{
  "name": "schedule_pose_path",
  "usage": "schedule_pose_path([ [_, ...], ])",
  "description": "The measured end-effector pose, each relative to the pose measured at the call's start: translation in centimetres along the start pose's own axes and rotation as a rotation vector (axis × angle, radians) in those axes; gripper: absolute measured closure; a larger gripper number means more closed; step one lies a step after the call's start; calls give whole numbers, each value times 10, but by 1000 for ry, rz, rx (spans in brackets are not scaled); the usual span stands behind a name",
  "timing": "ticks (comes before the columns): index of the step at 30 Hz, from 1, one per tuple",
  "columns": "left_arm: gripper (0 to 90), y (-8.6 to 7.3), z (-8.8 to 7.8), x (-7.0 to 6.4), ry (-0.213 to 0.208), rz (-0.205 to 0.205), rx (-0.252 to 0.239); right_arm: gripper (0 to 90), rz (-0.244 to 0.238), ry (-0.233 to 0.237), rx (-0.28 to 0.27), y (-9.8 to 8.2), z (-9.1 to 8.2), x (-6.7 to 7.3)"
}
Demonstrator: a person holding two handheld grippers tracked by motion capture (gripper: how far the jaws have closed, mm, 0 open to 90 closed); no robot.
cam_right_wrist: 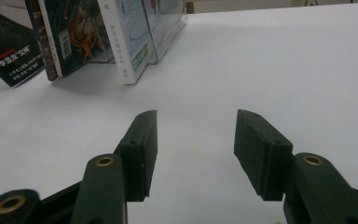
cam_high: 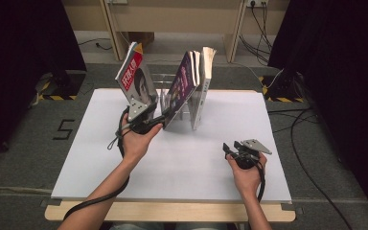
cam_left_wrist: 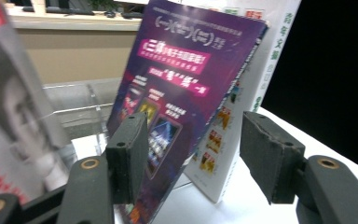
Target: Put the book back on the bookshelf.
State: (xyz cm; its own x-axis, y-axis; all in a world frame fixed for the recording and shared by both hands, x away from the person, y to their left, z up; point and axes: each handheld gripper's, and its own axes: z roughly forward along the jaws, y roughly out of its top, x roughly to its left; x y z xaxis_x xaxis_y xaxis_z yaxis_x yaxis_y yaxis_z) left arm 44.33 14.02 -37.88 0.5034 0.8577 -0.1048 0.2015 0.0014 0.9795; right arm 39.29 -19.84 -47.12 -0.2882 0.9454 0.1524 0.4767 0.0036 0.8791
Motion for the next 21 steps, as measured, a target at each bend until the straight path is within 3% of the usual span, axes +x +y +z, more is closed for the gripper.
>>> schedule_pose_path([
  [13, 425, 6, 48, -19, 21, 88, 51, 500, 19, -1, -3, 1, -2, 1],
  [21, 435, 13, 70, -31, 34, 133, 68, 500, 4, 1, -3, 1, -1, 0],
])
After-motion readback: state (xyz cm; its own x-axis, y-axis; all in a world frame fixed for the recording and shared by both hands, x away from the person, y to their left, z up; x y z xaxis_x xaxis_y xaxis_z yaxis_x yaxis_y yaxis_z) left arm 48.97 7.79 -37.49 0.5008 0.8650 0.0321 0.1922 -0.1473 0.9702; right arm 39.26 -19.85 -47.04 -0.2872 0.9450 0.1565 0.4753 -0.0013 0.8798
